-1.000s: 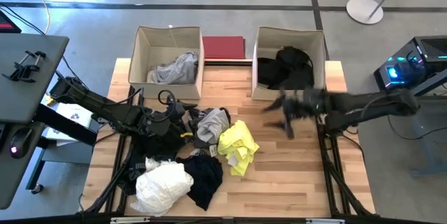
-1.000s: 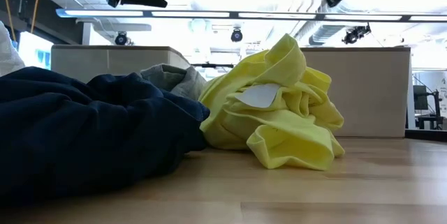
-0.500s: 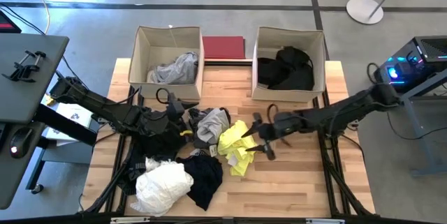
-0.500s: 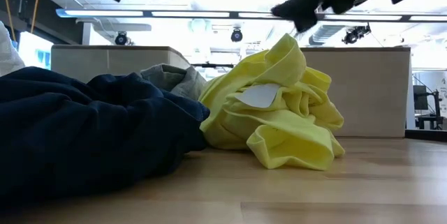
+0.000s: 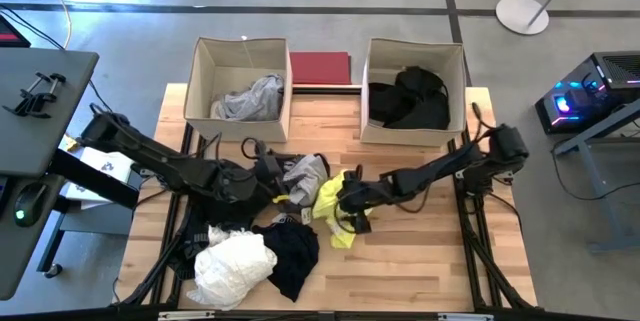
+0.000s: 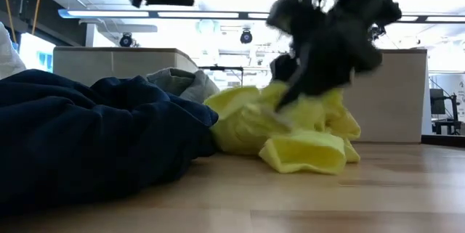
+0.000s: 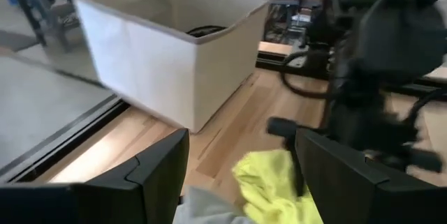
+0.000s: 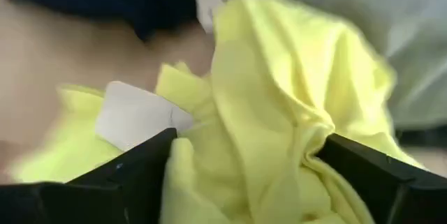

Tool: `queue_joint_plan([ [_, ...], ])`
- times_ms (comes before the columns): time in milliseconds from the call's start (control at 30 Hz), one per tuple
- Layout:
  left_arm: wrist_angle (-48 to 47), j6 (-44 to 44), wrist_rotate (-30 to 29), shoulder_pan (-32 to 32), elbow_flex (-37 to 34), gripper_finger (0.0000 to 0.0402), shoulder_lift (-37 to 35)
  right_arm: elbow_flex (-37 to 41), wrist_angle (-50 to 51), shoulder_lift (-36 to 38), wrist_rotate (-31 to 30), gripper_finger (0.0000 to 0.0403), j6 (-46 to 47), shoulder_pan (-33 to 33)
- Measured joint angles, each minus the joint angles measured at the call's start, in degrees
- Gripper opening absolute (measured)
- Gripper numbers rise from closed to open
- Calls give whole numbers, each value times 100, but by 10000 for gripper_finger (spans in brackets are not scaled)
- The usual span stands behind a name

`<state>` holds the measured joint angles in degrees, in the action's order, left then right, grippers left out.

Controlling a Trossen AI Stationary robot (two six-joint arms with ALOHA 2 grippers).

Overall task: Sort clothes
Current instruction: Put the yellow shirt into the left brown laundry organizer

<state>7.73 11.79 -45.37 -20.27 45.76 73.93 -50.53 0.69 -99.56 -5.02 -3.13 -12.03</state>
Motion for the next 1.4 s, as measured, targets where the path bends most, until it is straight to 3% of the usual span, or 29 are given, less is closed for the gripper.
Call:
queue_joint_plan([
  [167, 1084, -742, 362, -7, -2, 252, 491, 105, -41, -426, -108, 267, 195, -2],
  [333, 1756, -1351, 597, -50, -2, 252, 767, 116, 22, -366, -112, 149, 439, -1],
  [467, 1962, -1777, 570, -217, -2, 252, 789, 178, 443, 239, -140, 46, 640, -71],
  [500, 2029, -1935, 569, -299, -2, 252, 789, 195, 606, 444, -216, 37, 672, -123],
  [833, 3323, -3475, 272, -1222, -2, 252, 864, 247, 925, 2752, -1855, 37, 615, -1373],
  [1067, 4054, -4014, 859, -1051, 0, 252, 1593, 1725, -1794, 3517, -1867, 37, 422, -1689],
  [1200, 4461, -4216, 1582, -707, -2, 252, 2186, 2496, -3433, 3536, -1852, 37, 420, -1684],
  [1400, 5423, -3845, 2367, -167, 340, 255, 2940, 2794, -4046, 3537, -1718, 37, 463, -1685],
])
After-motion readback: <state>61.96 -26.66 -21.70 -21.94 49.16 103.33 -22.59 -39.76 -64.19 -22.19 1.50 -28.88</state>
